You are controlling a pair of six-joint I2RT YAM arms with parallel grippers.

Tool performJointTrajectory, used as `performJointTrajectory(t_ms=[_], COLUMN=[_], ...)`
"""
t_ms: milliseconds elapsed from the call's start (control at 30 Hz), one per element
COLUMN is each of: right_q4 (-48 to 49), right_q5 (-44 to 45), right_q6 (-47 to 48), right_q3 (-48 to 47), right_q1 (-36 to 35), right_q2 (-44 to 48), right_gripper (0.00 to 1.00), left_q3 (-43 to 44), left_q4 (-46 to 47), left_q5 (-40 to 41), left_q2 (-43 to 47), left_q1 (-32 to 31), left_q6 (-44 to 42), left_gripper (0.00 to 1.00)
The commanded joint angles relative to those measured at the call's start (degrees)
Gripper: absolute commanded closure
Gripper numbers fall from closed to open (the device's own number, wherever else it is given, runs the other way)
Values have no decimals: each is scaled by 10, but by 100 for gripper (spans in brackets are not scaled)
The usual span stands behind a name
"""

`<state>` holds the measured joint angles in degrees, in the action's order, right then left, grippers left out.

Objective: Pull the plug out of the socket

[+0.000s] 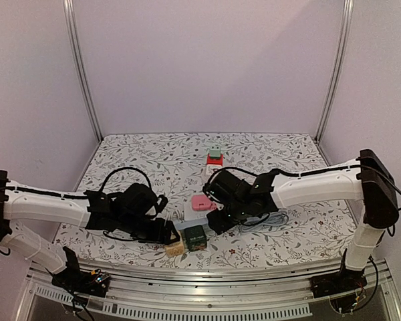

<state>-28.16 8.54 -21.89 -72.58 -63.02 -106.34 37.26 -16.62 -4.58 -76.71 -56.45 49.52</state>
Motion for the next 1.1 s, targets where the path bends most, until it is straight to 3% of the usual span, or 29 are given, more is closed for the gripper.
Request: performJointTrajectory(t_ms=[0, 133, 333, 500, 800, 1067], right_q4=[8, -31, -51, -77, -83, -106], right_q5=[44, 93, 135, 173, 172, 170], right_q6=[-49, -71, -138, -195, -274, -290], right_q3=[63, 69, 48, -14, -83, -106], right_q1=[-16, -52, -110, -149, -161, -162], right_q2=[103, 154, 155, 94, -11, -53], right_gripper=[38, 26, 18, 14, 12, 12], left_q3=[19, 28, 27, 53, 54, 61], left_q4=[-25, -105, -144, -154, -78, -30], left_q5=[32, 85, 119, 105, 9, -25], left_q2=[42, 84, 133, 126, 76, 23], left_q1=[-27, -28, -23, -13, 55, 62], left_q6=[63, 77, 42, 4, -44, -54], left_gripper=[22, 10, 3, 1, 1, 8])
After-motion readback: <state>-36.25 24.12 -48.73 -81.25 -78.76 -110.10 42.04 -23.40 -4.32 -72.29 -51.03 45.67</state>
